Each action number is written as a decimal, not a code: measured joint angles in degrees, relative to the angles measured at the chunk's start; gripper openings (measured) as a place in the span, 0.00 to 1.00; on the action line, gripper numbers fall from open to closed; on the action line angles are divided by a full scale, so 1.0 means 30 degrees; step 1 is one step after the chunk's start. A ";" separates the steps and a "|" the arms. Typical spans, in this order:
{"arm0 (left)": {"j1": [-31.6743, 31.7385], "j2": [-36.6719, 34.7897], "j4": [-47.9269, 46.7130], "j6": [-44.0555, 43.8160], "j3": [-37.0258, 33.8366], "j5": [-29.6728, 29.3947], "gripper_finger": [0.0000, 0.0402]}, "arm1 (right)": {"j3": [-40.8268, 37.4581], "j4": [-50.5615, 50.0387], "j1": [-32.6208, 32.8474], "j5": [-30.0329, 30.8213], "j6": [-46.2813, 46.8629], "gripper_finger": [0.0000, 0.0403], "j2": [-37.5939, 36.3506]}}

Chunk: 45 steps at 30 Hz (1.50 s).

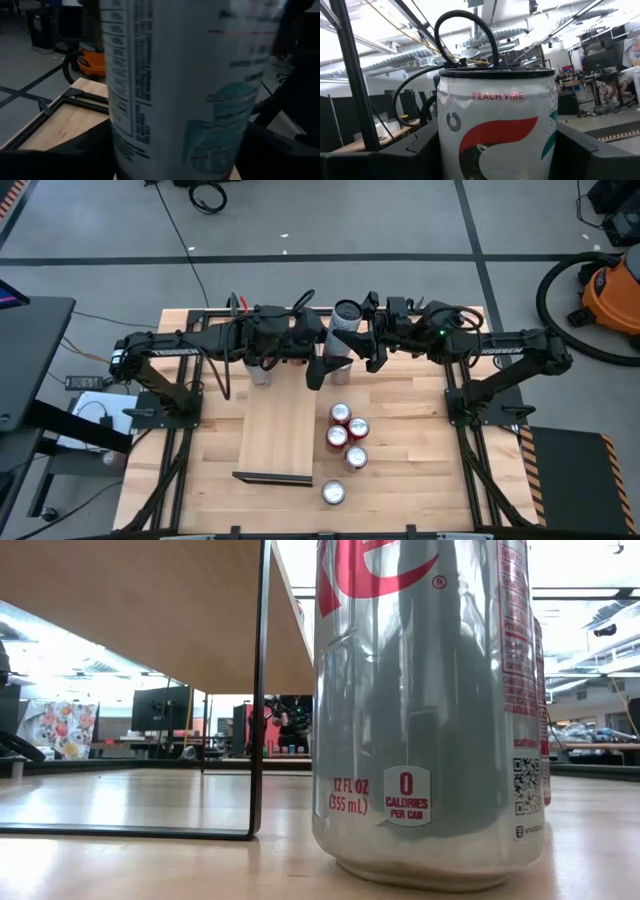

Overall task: Place canned beverage on shelf
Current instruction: Put the white and orange soda can aligned with the other white and orange soda can on the shelf

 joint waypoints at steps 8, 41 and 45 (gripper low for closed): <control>0.0109 -0.0266 -0.4179 0.1285 0.2163 0.0012 0.96 | 0.0000 -0.0944 -0.0129 -0.0253 0.0055 0.68 -0.0123; 0.1028 -1.0148 -0.9786 0.1568 -0.3692 -0.2284 0.82 | 0.0000 0.5810 0.0432 0.0630 -0.3614 0.68 0.9300; 0.1285 -1.0739 -0.9853 0.1433 -0.3997 -0.2353 0.82 | 0.0000 0.6821 0.0846 0.1535 -0.4293 0.68 1.0029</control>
